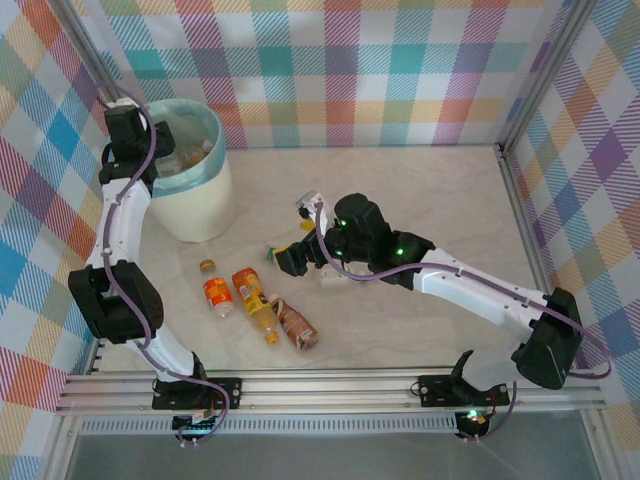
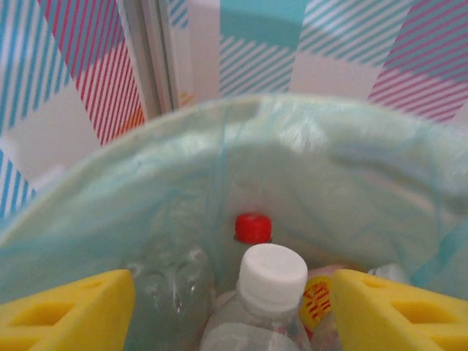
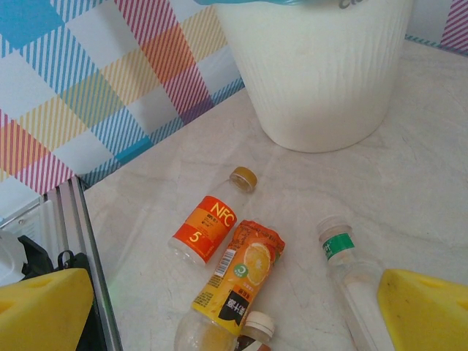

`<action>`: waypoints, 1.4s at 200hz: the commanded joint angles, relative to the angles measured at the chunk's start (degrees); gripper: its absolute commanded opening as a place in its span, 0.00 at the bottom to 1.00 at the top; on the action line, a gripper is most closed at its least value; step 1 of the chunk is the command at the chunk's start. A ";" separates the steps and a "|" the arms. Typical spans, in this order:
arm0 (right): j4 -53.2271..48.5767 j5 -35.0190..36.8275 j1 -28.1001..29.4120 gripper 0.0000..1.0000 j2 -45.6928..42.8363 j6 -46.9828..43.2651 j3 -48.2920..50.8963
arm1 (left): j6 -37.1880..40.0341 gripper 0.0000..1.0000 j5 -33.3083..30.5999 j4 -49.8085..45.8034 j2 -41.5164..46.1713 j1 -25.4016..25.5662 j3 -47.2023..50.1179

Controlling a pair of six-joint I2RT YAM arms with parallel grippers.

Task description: Put the plastic bottles in the bin

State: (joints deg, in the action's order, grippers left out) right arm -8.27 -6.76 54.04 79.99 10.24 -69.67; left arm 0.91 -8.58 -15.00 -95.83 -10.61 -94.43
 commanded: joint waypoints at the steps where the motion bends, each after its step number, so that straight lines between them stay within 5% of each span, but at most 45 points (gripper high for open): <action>1: 0.55 -1.56 0.20 1.00 0.75 0.52 -0.07 | -1.26 0.69 1.08 -2.12 2.05 -0.24 -4.35; 83: -0.27 -1.16 0.19 1.00 0.96 0.53 -0.19 | -5.72 0.57 3.76 -10.60 -0.56 -0.26 -8.36; 136: -11.65 -0.05 0.15 0.95 5.40 -6.68 -5.66 | -7.88 0.57 8.46 -14.09 3.21 1.85 -10.51; 198: -21.20 10.34 -1.22 0.94 10.01 -19.90 -4.84 | -8.12 0.59 6.43 -14.13 17.66 14.88 -0.47; 226: -23.64 3.83 -2.45 0.93 9.99 -24.02 -4.37 | -9.43 0.61 6.69 -10.52 25.95 22.16 9.48; 280: -21.48 -7.24 -1.58 0.86 12.29 -3.60 -4.53 | -14.70 0.62 3.83 -16.02 33.96 30.06 22.13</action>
State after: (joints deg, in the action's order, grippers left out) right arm -31.22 -7.92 51.77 91.07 -4.75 -74.26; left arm -10.22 -2.59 -27.38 -64.05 17.56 -76.20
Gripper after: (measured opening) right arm 0.862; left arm 0.611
